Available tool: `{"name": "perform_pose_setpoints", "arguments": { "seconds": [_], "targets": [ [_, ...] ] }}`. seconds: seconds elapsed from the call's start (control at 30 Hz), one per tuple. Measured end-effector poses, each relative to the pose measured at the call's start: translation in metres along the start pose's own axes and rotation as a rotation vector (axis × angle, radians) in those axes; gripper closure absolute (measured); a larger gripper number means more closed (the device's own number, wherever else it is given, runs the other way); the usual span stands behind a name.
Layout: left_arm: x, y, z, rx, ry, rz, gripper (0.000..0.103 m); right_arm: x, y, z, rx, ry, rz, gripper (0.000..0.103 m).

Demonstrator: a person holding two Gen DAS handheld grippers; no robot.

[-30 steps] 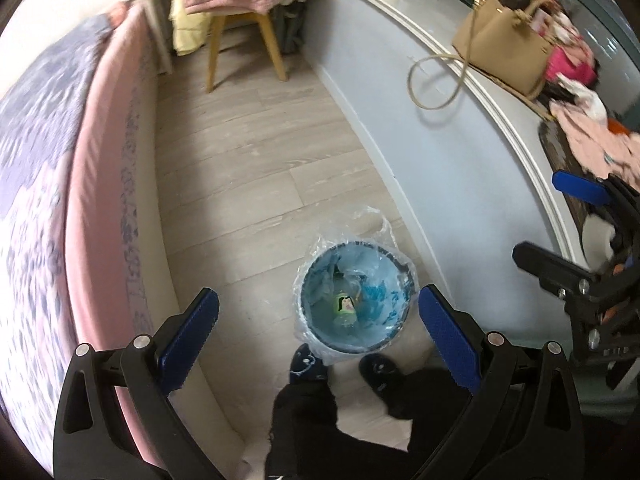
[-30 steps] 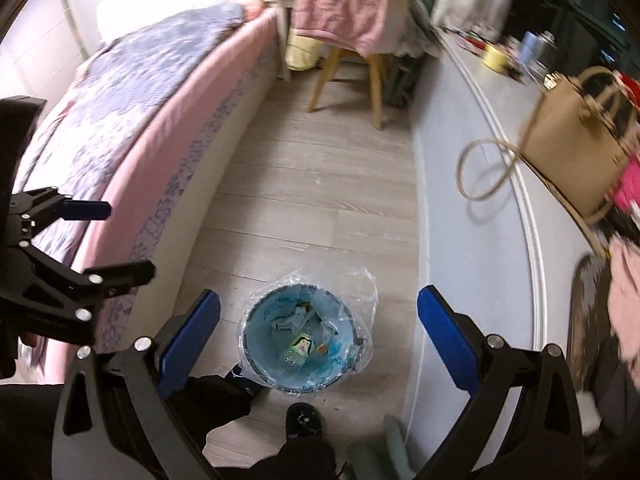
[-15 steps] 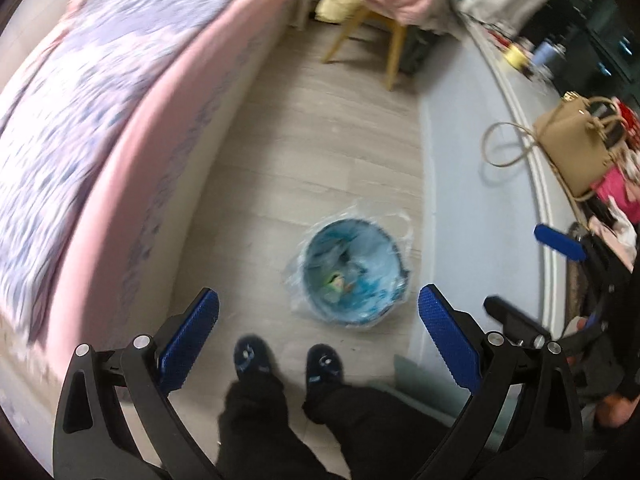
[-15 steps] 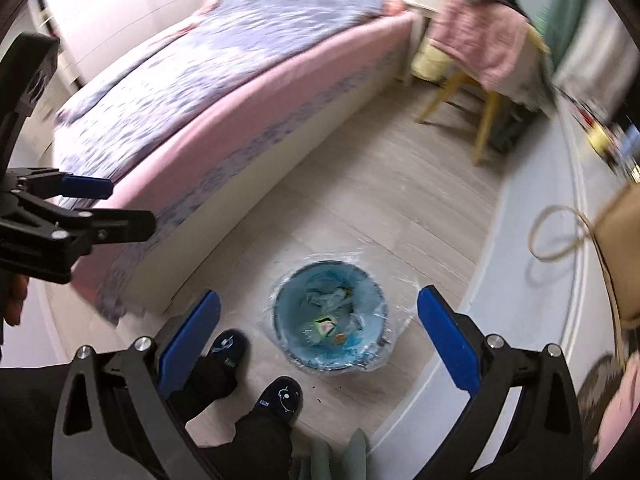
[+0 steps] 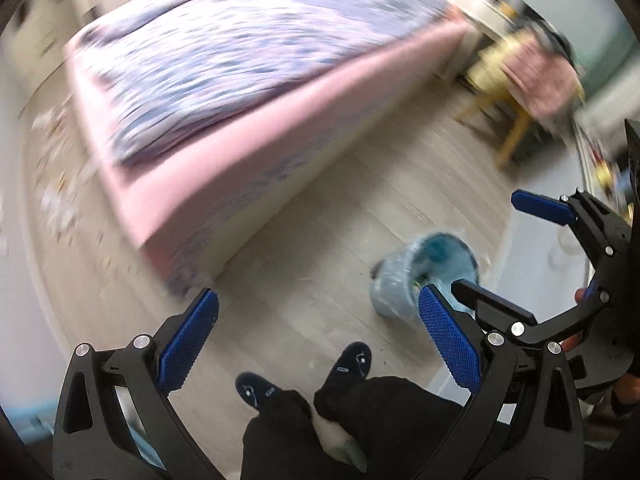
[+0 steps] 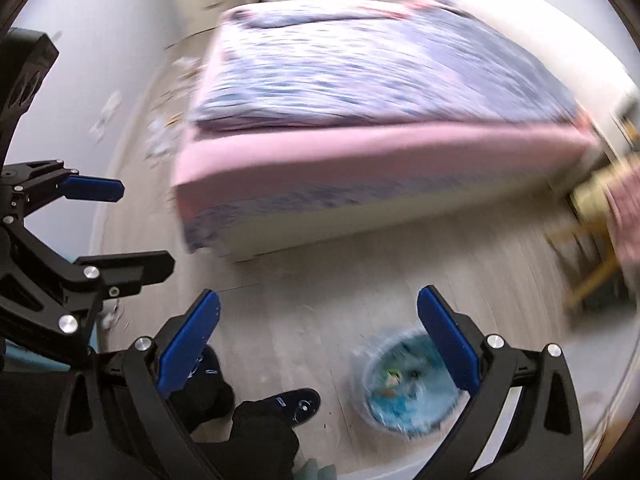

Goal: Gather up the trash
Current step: 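Raise both open grippers out of the bin and turn toward the bed, then carry both open grippers along the bed toward the clear plastic sheet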

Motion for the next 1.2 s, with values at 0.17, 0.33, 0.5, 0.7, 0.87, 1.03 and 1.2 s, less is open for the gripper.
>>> {"name": "perform_pose_setpoints", "arguments": {
  "seconds": [0.17, 0.33, 0.5, 0.7, 0.87, 1.03, 1.2],
  "targets": [
    [0.037, 0.111, -0.026, -0.072, -0.052, -0.232, 0.006, -0.045, 0.082, 0.021, -0.045, 0.002, -0.163, 0.007],
    [0.072, 0.212, -0.050, -0.153, -0.097, -0.399, 0.006, -0.081, 0.157, 0.034, -0.071, -0.024, -0.300, 0.007],
    [0.109, 0.291, -0.084, -0.250, -0.124, -0.509, 0.006, -0.117, 0.225, 0.044, -0.131, -0.053, -0.368, 0.007],
    [0.145, 0.368, -0.111, -0.327, -0.138, -0.691, 0.006, -0.160, 0.294, 0.055, -0.208, -0.061, -0.471, 0.007],
    [0.147, 0.418, -0.114, -0.363, -0.137, -0.826, 0.006, -0.197, 0.326, 0.080, -0.244, -0.053, -0.520, 0.007],
    [0.114, 0.456, -0.107, -0.390, -0.129, -0.817, 0.006, -0.251, 0.353, 0.125, -0.276, -0.038, -0.534, 0.007],
    [0.051, 0.500, -0.105, -0.390, -0.096, -0.769, 0.006, -0.311, 0.376, 0.155, -0.299, -0.039, -0.572, 0.007]
  ]
}}
Point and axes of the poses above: each gripper's, at about its wrist camera, not at the fingertips, and z roughly the way its jaws point, y to its left, x to its underside, the point moved 2 cm from there along z, roughly the way its jaws point, and after that the axes turned 2 degrees about -z, right-handed, at the moved point
